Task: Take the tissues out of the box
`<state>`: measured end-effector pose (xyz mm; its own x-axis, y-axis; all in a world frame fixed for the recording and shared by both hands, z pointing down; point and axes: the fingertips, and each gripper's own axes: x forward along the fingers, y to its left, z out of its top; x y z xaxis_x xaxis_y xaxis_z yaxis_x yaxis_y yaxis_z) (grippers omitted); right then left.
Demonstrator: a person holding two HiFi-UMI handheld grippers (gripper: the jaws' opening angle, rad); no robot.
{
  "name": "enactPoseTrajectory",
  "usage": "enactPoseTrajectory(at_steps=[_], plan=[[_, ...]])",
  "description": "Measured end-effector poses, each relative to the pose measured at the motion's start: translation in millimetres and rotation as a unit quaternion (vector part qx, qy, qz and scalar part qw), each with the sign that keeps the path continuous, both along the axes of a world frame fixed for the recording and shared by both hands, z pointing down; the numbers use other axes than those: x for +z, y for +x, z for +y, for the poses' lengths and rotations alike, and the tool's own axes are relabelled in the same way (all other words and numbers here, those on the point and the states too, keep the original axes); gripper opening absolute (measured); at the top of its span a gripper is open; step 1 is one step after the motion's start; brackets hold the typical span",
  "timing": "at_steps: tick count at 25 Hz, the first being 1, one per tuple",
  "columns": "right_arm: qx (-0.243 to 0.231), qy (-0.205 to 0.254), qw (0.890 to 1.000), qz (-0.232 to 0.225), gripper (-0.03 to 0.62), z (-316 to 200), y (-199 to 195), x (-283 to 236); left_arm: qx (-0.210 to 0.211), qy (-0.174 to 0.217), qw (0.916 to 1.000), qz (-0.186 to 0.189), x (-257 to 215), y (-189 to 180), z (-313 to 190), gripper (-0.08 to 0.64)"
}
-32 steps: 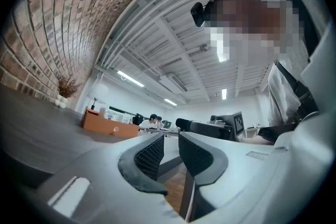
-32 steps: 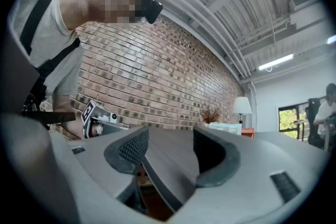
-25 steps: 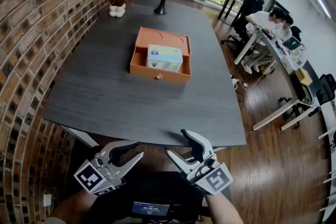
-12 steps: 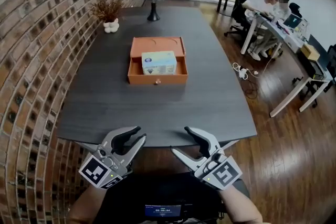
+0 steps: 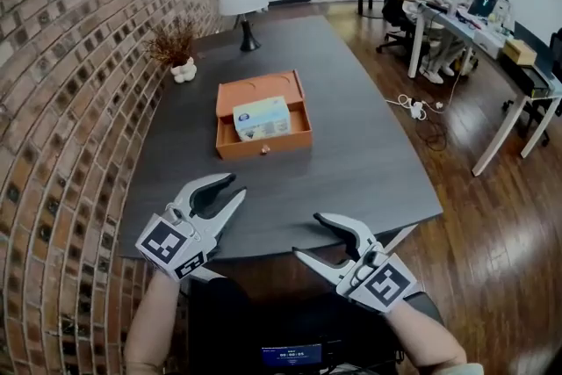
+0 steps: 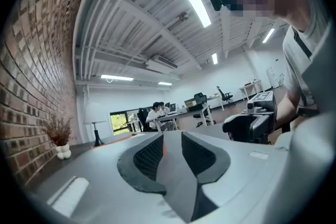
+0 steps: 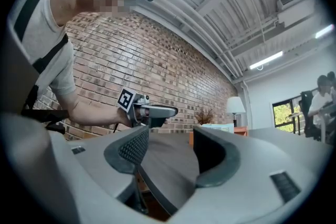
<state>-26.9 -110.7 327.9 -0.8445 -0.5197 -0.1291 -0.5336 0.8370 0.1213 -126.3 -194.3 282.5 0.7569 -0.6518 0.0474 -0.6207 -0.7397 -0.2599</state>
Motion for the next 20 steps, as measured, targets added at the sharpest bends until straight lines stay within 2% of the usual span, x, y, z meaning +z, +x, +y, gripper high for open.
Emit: enactPoseTrajectory(at_steps=[5, 9, 11, 15, 20], plan=[[0.005, -0.006, 1.000, -0.005, 0.264, -2.4, 4.7, -0.5, 0.014, -0.018, 0.9994, -0.027, -6.6, 8.4, -20.9, 0.203], [0.006, -0.005, 1.000, -0.006, 0.264, -4.0, 6.1, -0.9, 0.014, -0.020, 0.9968, -0.076, -2.7, 14.5, -41.5, 0.293], [0.006, -0.008, 1.000, -0.007, 0.264, -4.5, 6.6, -0.3, 0.005, -0.020, 0.9951, -0.097, -2.4, 11.7, -58.1, 0.296], [0.006, -0.010, 1.000, -0.015, 0.264, -4.2, 7.9, -1.6, -0.021, -0.027, 0.9927, -0.116, -7.7, 2.5, -98.3, 0.296], [0.006, -0.006, 1.000, -0.021, 0.264, -5.9, 9.8, -4.5, -0.028, -0.054, 0.9852, -0.160, 4.2, 1.6, -146.1, 0.378]])
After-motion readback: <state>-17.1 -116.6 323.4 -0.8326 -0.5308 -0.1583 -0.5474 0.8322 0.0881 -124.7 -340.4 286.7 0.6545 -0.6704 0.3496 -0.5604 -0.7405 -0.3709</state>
